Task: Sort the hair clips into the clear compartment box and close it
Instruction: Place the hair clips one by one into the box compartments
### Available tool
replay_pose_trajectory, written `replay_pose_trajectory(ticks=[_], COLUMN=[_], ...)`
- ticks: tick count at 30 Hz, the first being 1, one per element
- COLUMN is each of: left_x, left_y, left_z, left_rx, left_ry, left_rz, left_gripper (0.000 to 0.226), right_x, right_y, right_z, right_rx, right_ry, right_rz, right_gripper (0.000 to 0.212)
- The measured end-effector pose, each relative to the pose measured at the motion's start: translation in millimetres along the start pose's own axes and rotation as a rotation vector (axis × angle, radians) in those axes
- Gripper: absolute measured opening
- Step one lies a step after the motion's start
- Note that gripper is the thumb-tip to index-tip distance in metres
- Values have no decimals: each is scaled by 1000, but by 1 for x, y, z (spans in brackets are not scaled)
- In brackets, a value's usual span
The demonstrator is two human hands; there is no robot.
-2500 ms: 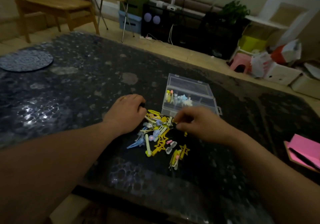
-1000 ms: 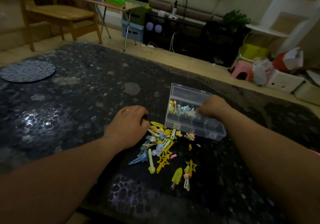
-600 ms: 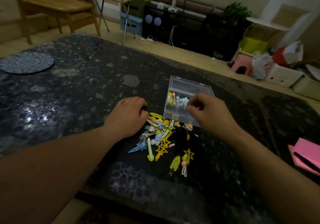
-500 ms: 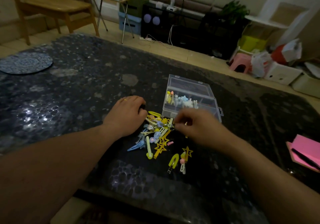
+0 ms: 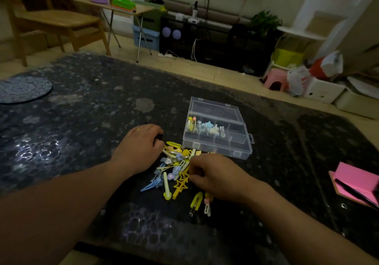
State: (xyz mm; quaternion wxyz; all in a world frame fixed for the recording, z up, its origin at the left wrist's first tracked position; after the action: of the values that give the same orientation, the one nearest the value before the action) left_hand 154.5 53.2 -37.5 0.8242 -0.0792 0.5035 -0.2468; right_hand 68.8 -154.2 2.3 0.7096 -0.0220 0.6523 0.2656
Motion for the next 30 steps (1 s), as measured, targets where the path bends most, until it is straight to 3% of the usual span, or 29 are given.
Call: replay_pose_trajectory(ticks=[4, 10, 14, 20, 25, 30], left_x=[0, 1, 0, 2, 1, -1], left_y=[1, 2, 3, 3, 2, 0], left_z=[0, 0, -1, -2, -1, -3], left_rx=[-1, 1, -6, -11, -12, -17], left_ry=[-7, -14, -4, 17, 19, 46], left_rz=[-6, -12, -19, -14, -13, 17], left_gripper=[36, 35, 37, 40, 39, 46], right_x=[-20, -78, -67, -48, -56, -68], right_y=[-10, -83, -124, -136, -133, -95], right_z=[7, 58, 90, 97, 86, 52], right_rx=[136, 490, 568, 637, 664, 519], right_ry=[-103, -492, -384, -234, -279, -420], right_rz=[173, 165, -41, -89, -123, -84], right_gripper=[3, 8, 17, 19, 23, 26])
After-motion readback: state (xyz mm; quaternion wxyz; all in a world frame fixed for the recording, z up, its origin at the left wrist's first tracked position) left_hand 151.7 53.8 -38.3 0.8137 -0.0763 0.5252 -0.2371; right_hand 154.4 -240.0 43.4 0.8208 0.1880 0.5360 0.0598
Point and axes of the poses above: each hand's wrist, its own z-axis towards the middle knuckle, its own x-axis out of the palm, y = z × x, the point moved 5 cm from there along z, towards the middle knuckle, and after that the axes turned 15 degrees about -y, right-handed, at the moved point
